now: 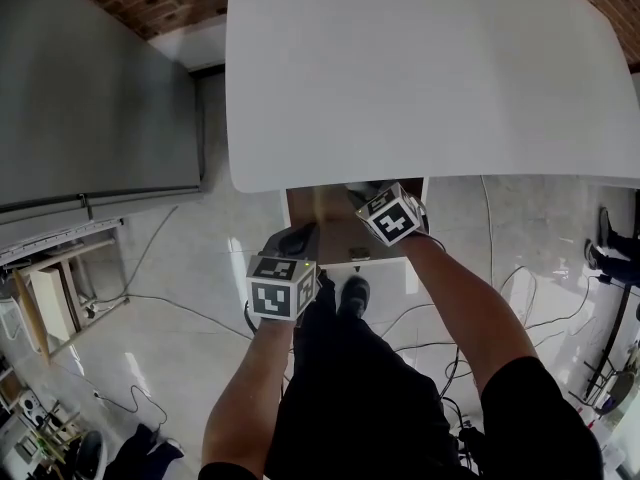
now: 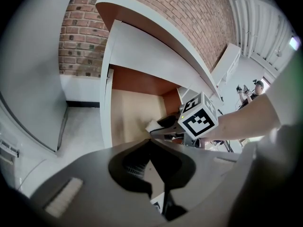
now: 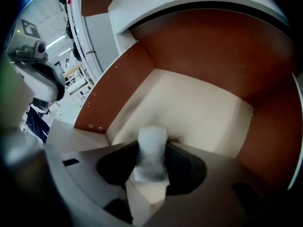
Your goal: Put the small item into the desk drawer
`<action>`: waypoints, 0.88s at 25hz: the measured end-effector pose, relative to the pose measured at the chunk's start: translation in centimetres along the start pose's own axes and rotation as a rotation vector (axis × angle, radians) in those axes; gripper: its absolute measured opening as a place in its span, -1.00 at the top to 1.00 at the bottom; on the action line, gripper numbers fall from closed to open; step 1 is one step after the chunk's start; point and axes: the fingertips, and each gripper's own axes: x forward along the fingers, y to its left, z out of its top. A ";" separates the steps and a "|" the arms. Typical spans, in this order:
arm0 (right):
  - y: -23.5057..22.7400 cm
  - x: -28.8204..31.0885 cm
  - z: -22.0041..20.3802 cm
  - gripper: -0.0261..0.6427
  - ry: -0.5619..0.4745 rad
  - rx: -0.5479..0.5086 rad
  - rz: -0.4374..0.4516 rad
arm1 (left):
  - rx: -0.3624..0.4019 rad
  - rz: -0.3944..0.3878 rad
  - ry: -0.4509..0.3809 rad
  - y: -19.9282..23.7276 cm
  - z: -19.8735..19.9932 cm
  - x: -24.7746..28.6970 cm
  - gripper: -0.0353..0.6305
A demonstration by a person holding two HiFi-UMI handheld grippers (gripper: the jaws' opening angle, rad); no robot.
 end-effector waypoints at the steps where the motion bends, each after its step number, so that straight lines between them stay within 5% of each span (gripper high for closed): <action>1: -0.1 0.1 0.0 0.44 0.000 -0.005 -0.002 | -0.001 0.000 -0.001 0.1 -0.1 0.0 0.86; 14: 0.3 0.2 -0.8 0.32 0.057 -0.013 -0.026 | -0.023 0.007 -0.009 1.1 -0.9 -1.4 0.86; 22: 1.7 -9.2 0.2 0.32 -0.032 0.214 0.007 | -0.023 0.015 -0.013 -0.3 0.9 -6.8 0.86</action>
